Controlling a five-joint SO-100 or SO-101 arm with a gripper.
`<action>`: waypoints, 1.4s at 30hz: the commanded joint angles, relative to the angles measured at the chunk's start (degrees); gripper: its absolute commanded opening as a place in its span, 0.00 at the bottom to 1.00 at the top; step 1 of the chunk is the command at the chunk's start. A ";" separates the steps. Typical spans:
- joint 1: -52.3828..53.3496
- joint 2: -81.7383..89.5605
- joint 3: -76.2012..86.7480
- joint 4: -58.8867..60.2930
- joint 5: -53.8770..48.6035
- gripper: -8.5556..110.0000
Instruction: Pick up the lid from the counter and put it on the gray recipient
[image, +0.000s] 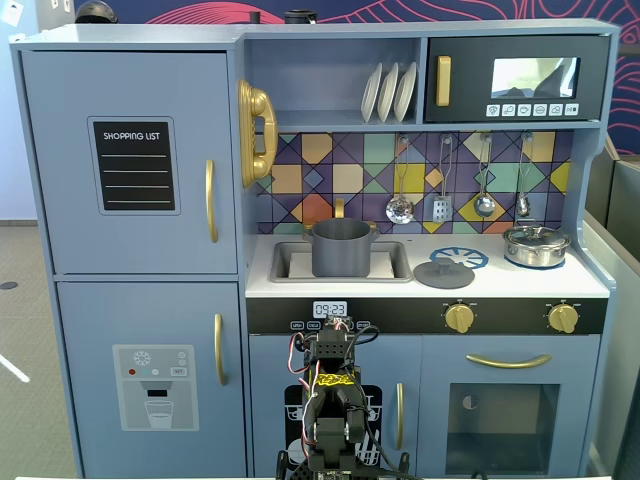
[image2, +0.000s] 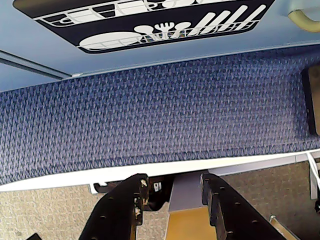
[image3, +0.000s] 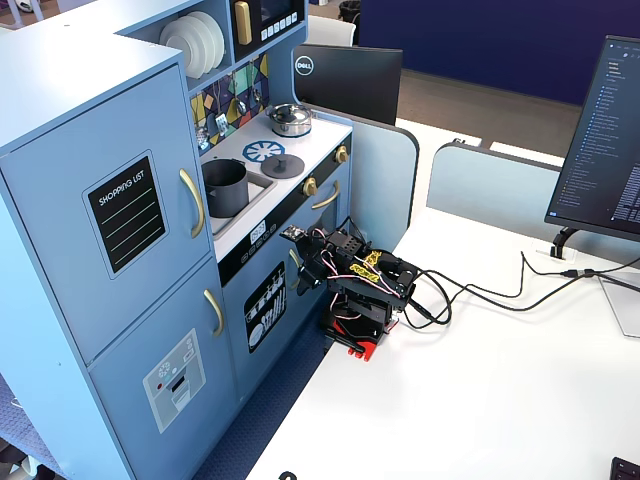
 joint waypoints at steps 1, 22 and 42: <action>0.53 -0.35 0.00 10.37 -0.26 0.07; 11.25 -8.26 -20.74 -11.78 -3.16 0.07; 32.26 -23.29 -26.10 -71.81 -2.55 0.26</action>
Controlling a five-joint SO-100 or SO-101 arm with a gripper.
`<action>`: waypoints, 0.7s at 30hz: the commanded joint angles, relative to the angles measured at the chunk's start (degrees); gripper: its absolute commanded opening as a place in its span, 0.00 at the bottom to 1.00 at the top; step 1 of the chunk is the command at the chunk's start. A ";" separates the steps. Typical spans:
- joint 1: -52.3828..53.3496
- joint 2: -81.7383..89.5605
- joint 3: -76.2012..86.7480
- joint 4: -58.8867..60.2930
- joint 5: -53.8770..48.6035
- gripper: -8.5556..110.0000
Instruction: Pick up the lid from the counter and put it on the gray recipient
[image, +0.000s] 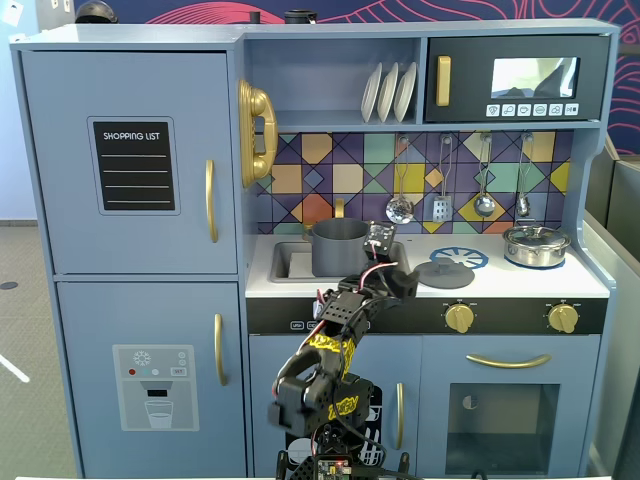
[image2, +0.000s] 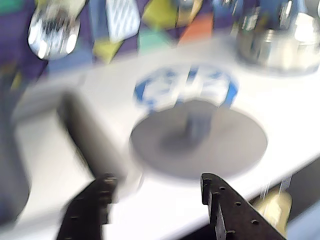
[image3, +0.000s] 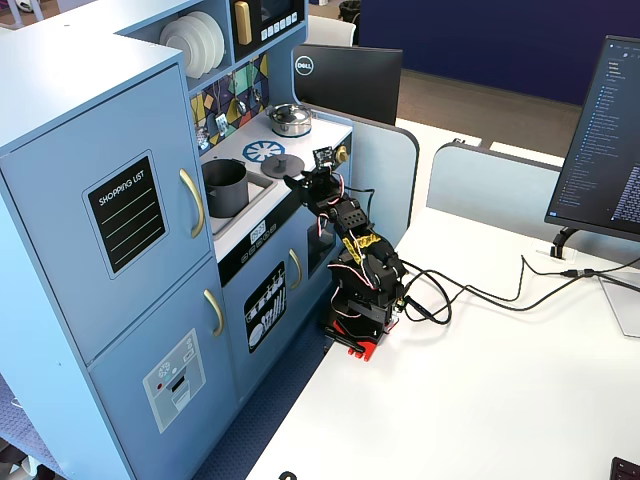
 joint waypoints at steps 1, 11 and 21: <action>1.41 -6.06 -0.62 -10.90 0.35 0.26; 4.13 -20.74 -1.76 -25.22 -2.46 0.31; 5.19 -33.93 -9.49 -30.32 -2.99 0.32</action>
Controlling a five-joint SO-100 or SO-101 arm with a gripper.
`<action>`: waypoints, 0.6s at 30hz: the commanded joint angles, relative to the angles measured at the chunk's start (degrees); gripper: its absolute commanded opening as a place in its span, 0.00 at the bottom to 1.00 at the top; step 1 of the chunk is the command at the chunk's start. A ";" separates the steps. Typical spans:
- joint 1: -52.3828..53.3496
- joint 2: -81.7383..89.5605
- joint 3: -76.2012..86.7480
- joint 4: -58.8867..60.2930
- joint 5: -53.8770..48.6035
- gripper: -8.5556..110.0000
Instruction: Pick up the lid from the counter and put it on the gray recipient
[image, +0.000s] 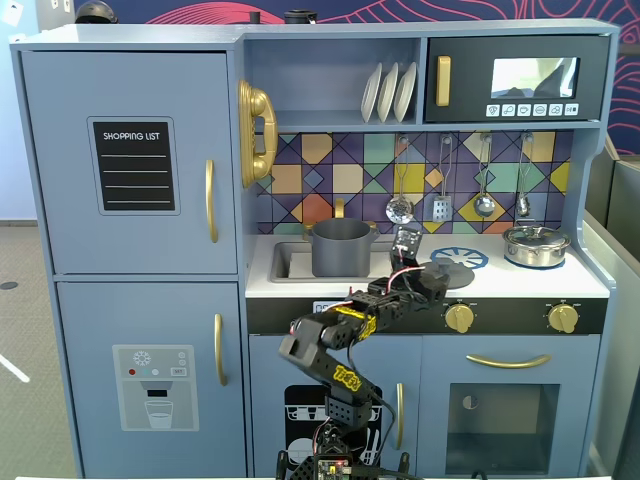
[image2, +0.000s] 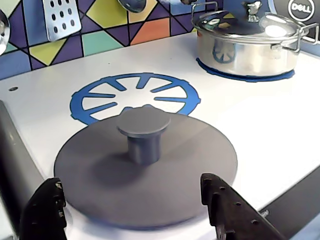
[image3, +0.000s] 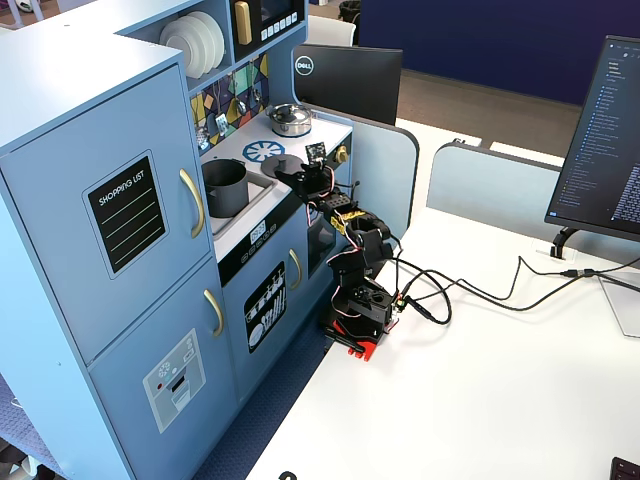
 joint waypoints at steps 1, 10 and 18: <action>0.26 -4.04 -6.68 -2.72 -0.88 0.31; 0.18 -14.50 -14.06 -6.50 -1.05 0.31; -0.53 -23.64 -19.51 -10.20 -0.88 0.30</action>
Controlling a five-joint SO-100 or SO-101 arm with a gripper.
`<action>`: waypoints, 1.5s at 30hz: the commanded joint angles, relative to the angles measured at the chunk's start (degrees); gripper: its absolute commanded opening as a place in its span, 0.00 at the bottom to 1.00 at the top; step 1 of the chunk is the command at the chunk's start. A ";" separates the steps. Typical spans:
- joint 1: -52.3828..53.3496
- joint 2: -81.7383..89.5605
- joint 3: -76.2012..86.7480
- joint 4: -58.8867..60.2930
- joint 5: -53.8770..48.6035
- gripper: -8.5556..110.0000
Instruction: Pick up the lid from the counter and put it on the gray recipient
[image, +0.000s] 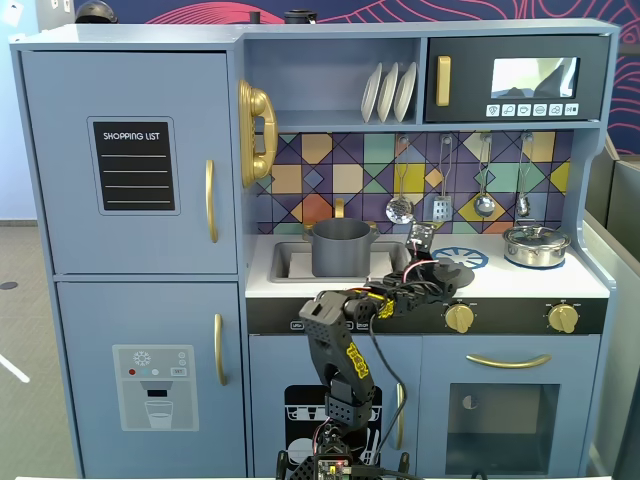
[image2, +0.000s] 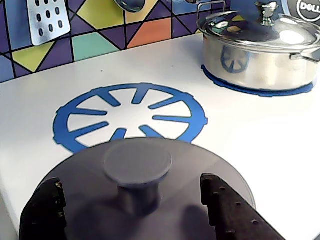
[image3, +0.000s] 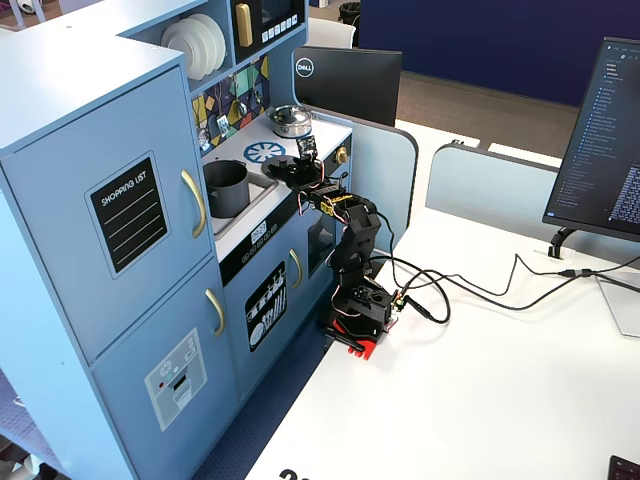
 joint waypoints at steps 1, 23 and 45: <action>-0.53 -2.90 -6.33 -2.55 -0.18 0.30; -2.64 3.69 -7.38 1.05 3.69 0.07; -23.38 16.17 -24.35 23.55 0.53 0.07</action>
